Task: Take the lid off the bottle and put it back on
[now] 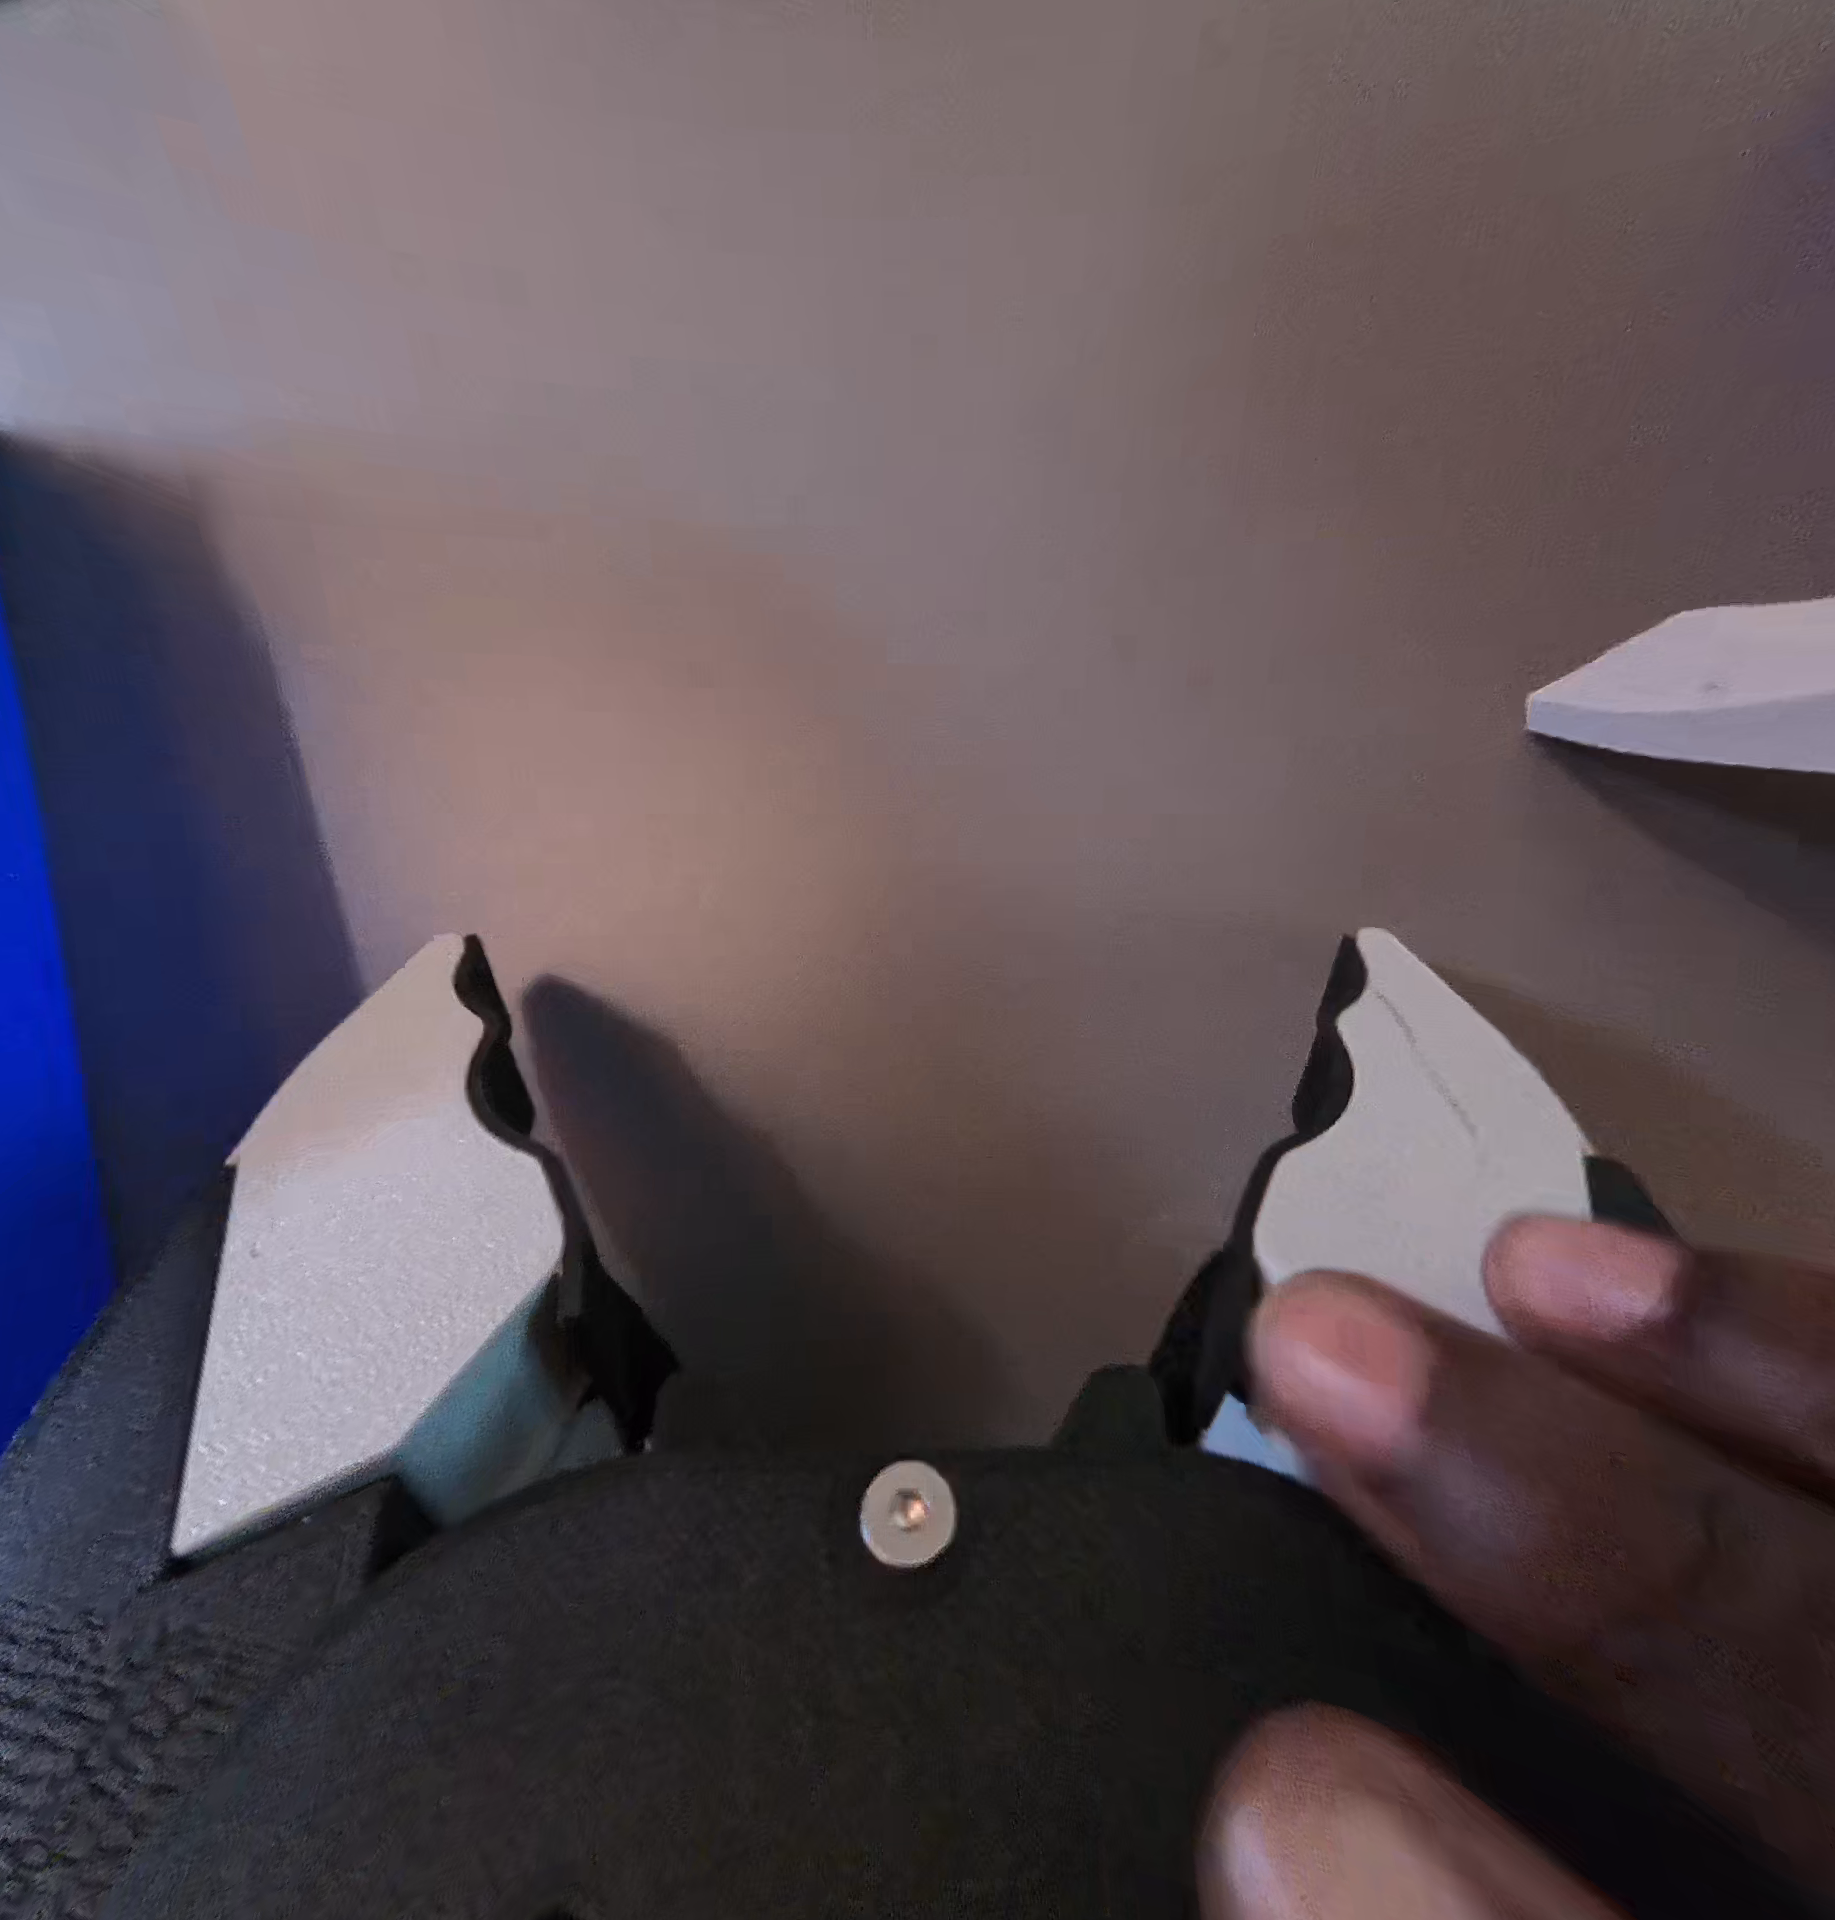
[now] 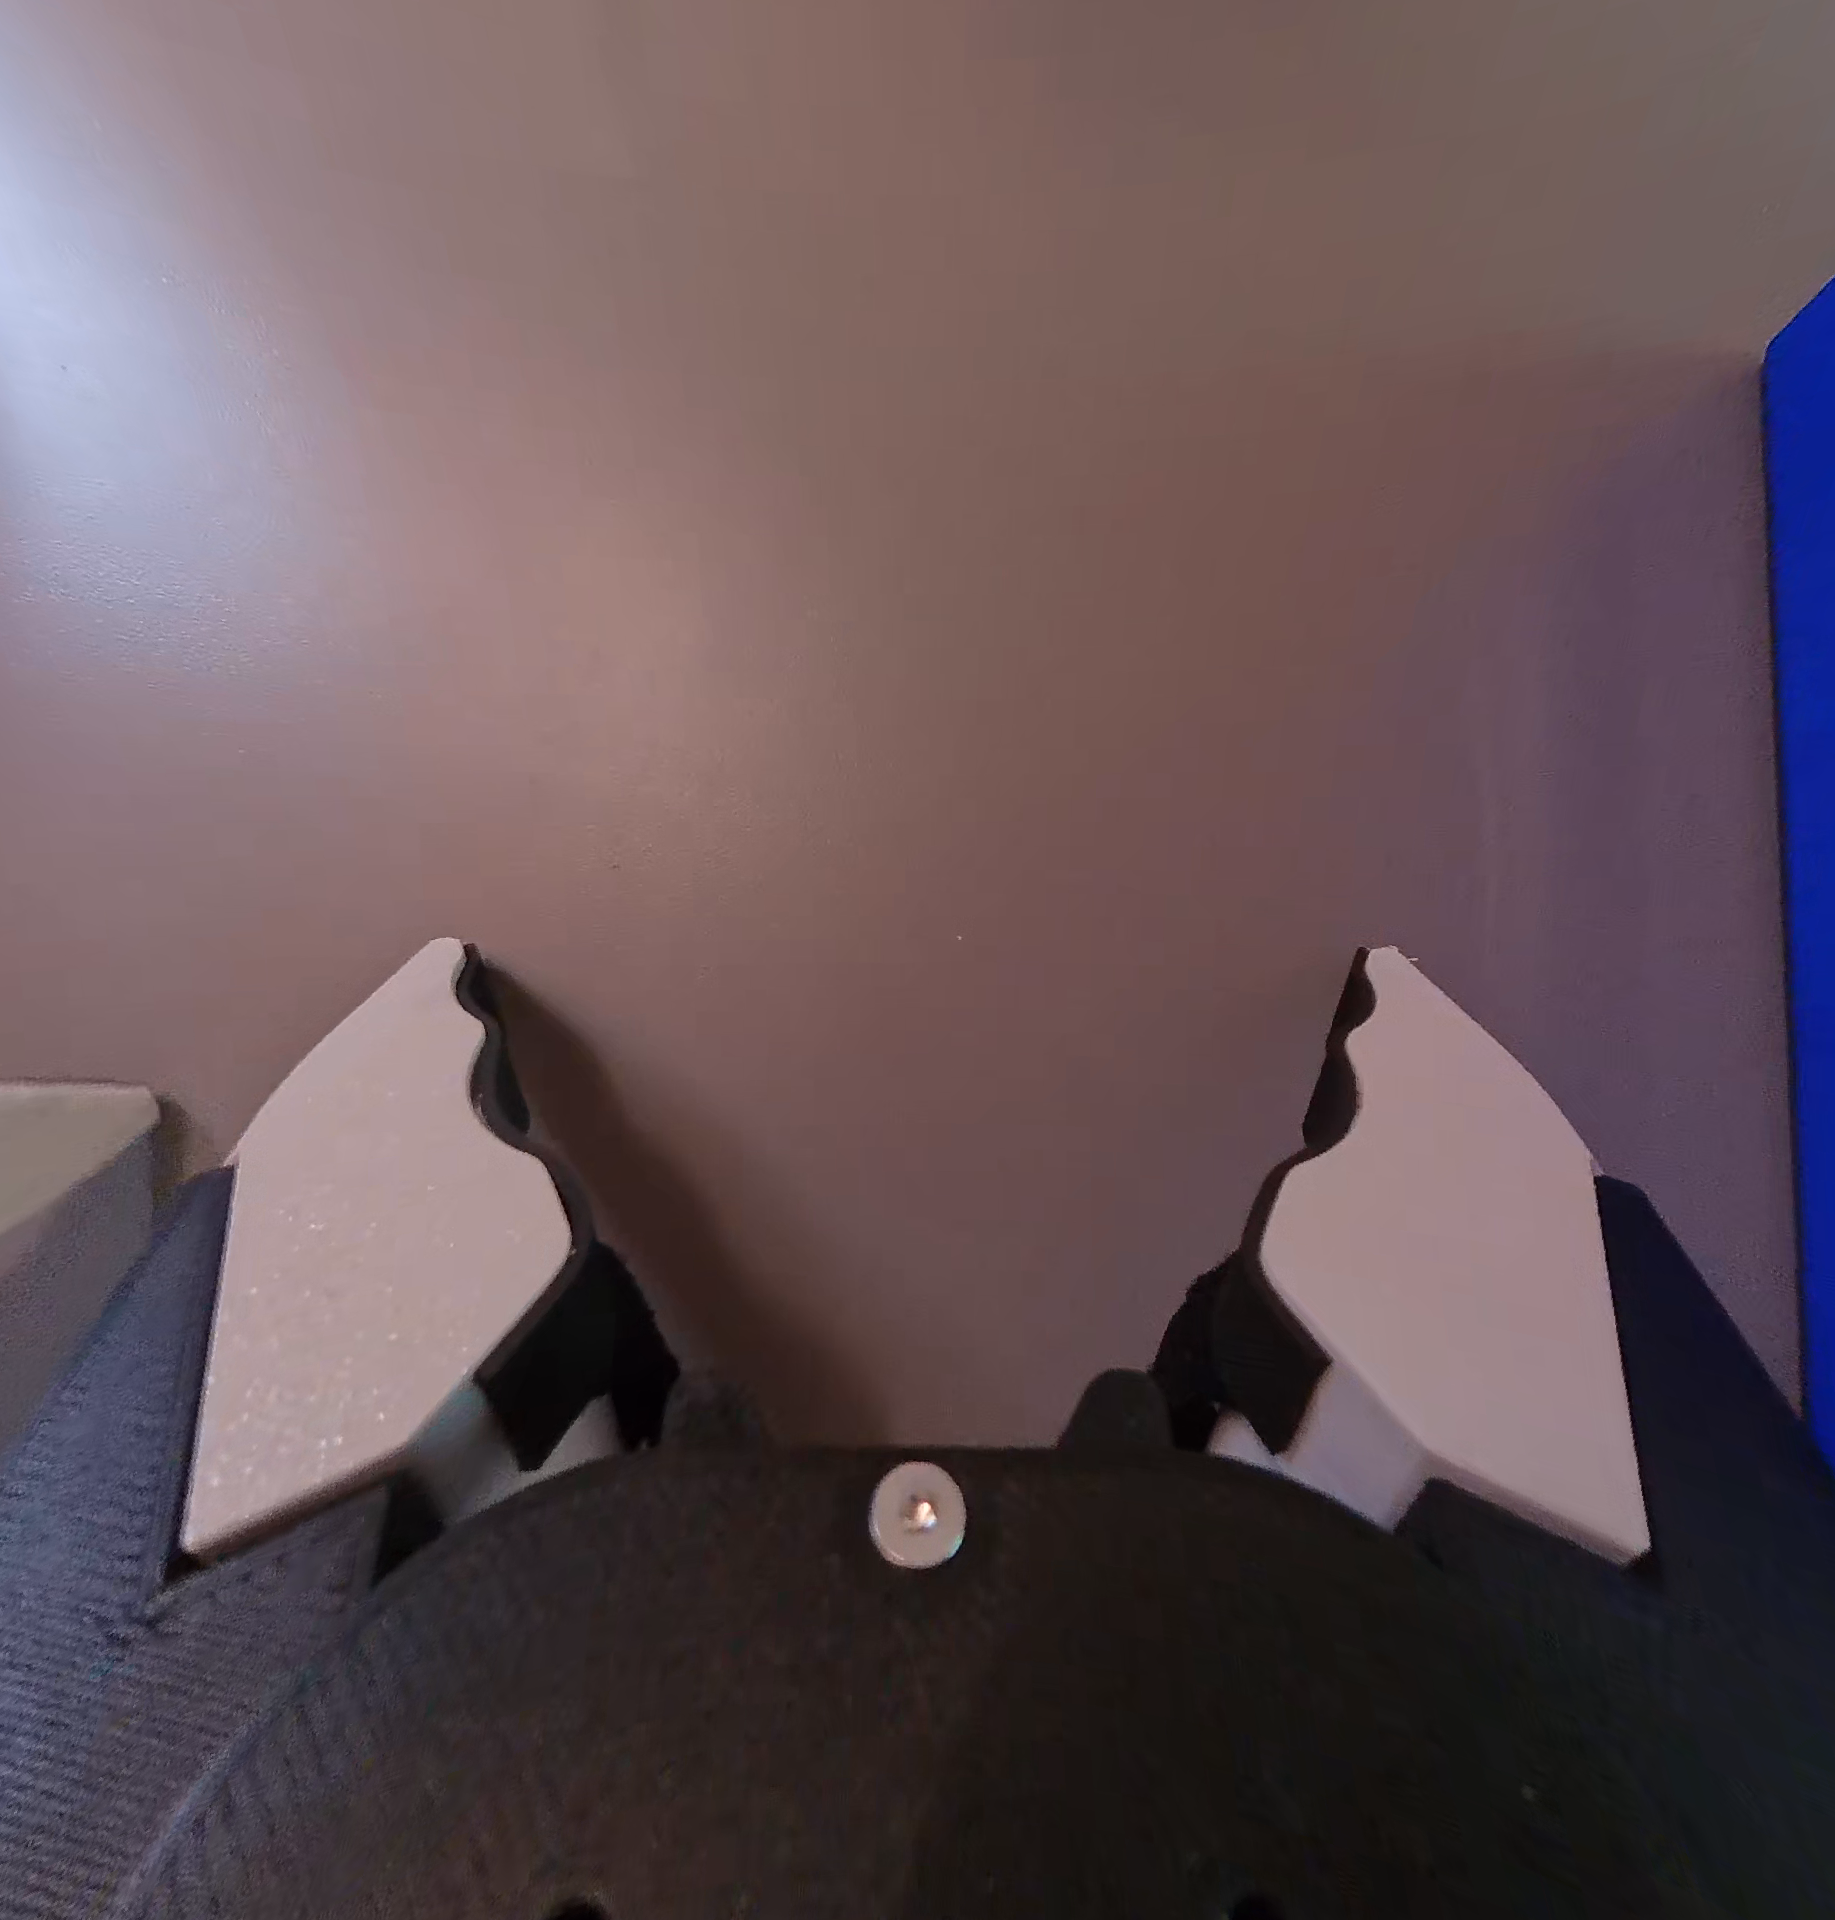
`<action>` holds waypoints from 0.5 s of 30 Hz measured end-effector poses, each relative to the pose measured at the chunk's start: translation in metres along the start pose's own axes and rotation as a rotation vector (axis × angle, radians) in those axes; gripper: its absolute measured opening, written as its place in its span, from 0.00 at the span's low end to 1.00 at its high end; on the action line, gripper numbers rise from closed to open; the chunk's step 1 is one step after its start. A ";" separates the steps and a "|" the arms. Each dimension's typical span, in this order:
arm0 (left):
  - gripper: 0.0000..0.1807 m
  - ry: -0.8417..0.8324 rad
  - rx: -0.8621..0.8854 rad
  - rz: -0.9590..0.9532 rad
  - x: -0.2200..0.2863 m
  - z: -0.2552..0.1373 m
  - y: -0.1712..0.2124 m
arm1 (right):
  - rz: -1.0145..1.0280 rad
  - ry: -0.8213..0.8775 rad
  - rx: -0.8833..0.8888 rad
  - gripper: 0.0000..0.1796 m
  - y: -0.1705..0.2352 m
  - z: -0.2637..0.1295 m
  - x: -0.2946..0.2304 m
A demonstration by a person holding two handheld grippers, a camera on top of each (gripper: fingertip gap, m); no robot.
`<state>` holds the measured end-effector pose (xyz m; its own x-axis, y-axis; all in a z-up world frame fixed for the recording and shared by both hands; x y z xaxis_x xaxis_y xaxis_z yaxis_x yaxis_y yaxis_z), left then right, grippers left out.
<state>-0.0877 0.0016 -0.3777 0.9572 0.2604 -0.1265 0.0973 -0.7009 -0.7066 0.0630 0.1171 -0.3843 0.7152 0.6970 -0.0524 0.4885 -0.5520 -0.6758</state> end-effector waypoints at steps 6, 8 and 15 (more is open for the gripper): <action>0.80 -0.024 -0.119 -0.118 -0.005 -0.013 0.020 | 0.000 0.000 0.000 0.81 0.000 0.000 0.000; 0.80 0.007 -0.196 -0.084 -0.003 -0.022 0.027 | 0.000 0.000 0.000 0.81 0.000 0.000 0.000; 0.80 -0.005 -0.178 -0.106 -0.003 -0.020 0.026 | 0.000 0.000 0.000 0.81 0.000 -0.001 0.000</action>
<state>-0.0825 -0.0312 -0.3818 0.9379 0.3415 -0.0616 0.2442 -0.7756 -0.5821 0.0631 0.1168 -0.3838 0.7149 0.6972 -0.0525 0.4886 -0.5519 -0.6758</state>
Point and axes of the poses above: each gripper's, where its closed fingertips meet, z out along the fingers, y out of its underside, x = y × z across the jaws, the point moved 3 cm from there along -z, back along the fingers, and after that the axes turned 4 degrees about -y, right-handed, at the moved point
